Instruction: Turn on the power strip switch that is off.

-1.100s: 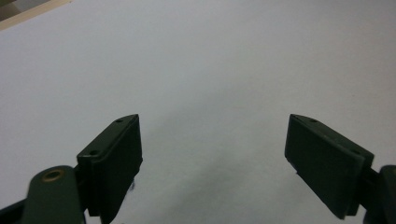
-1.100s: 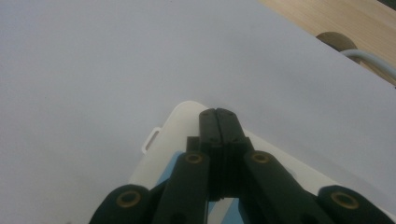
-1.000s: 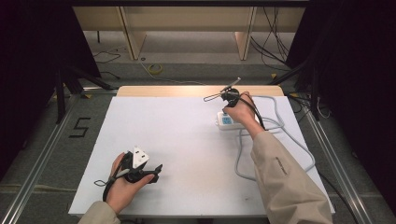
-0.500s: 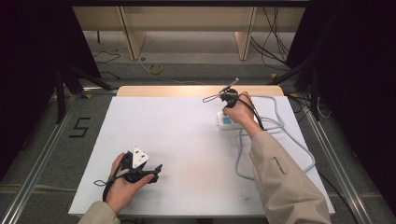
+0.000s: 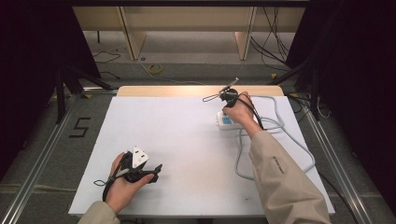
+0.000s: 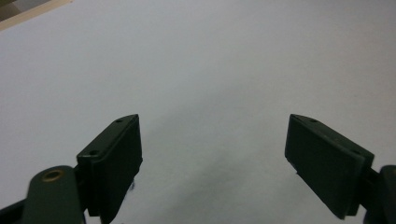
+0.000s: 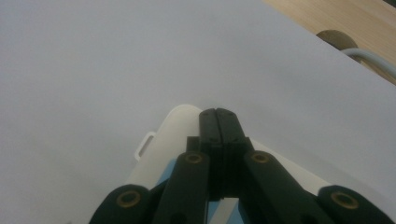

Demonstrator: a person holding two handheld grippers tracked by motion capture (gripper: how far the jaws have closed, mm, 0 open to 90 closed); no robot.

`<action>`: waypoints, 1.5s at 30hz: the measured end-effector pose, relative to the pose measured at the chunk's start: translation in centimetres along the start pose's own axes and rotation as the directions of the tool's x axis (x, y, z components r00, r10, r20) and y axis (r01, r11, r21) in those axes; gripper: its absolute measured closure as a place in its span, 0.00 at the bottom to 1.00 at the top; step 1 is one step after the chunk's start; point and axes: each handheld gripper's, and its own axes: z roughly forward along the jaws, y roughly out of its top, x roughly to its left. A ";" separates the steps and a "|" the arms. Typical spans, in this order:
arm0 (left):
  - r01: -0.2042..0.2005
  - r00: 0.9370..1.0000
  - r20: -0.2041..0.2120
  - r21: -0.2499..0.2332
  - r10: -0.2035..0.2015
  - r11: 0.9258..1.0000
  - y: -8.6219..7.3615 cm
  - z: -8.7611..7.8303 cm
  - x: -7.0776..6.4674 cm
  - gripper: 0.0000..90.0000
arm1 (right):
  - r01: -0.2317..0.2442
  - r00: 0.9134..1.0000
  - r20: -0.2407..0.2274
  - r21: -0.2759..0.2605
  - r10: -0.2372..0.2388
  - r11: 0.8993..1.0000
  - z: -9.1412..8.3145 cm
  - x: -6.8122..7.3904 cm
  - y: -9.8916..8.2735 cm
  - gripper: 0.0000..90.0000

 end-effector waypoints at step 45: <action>-0.005 1.000 -0.001 -0.001 0.005 1.000 0.0 -0.2 -0.1 0.21 | -0.010 0.999 0.036 0.012 0.010 1.000 0.4 0.6 -0.1 1.00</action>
